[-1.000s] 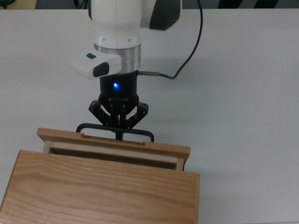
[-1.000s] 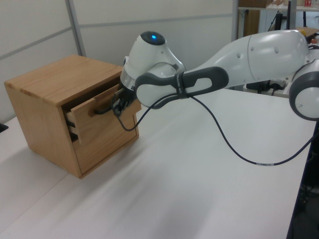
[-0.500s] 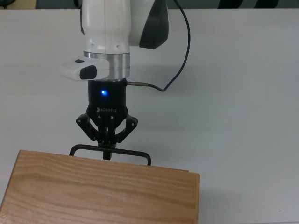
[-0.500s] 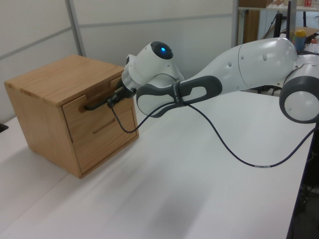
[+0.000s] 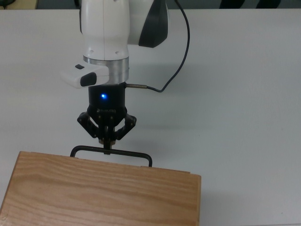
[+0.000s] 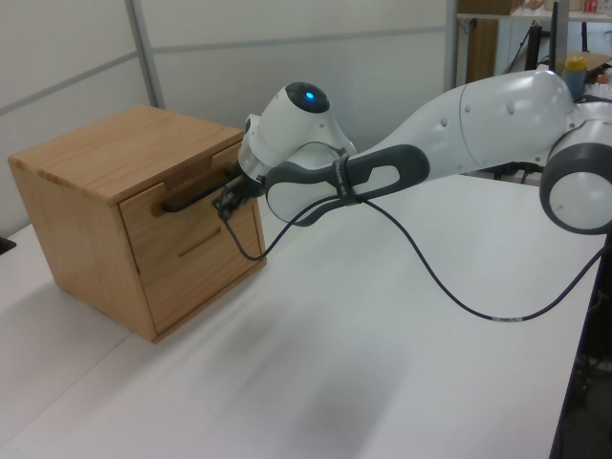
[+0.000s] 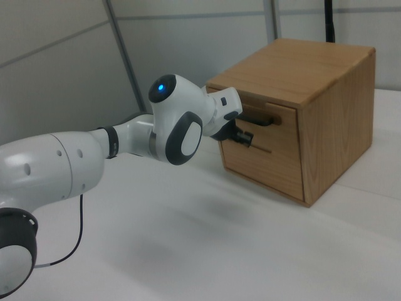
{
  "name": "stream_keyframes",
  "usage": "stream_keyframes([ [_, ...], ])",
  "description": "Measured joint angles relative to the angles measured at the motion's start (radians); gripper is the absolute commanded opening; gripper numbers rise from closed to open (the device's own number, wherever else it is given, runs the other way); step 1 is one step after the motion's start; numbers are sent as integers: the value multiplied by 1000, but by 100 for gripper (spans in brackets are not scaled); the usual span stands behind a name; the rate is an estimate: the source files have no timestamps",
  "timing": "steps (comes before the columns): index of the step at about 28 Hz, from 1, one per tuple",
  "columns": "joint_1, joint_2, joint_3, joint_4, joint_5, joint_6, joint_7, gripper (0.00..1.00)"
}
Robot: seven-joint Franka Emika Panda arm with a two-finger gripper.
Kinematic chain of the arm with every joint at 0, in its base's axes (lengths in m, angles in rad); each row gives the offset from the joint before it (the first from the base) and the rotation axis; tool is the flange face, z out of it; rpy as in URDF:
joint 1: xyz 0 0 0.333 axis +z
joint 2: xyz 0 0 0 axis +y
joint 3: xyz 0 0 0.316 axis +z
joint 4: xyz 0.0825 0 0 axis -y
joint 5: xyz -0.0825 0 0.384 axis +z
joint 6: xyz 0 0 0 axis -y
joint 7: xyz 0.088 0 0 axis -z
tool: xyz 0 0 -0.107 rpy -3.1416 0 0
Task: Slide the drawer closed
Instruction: 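Raise the gripper up and away from the closed drawer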
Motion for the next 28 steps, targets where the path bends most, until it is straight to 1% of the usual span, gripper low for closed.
stream_keyframes([
  [4, 0, -49, 0, -1, -2, -237, -37, 0],
  [10, 0, -137, 0, -1, -2, -511, -85, 0],
  [13, 0, -178, 0, -1, -2, -625, -139, 6],
  [15, 0, -212, 0, 3, -2, -733, -193, 18],
  [16, 0, -224, 0, 4, -2, -768, -209, 30],
  [18, 0, -247, 0, 9, -2, -840, -250, 56],
  [19, 0, -259, 0, 11, -2, -869, -269, 77],
  [23, 0, -298, 0, 13, -2, -942, -316, 100],
  [28, 1, -306, 1, 12, -2, -957, -328, 100],
])
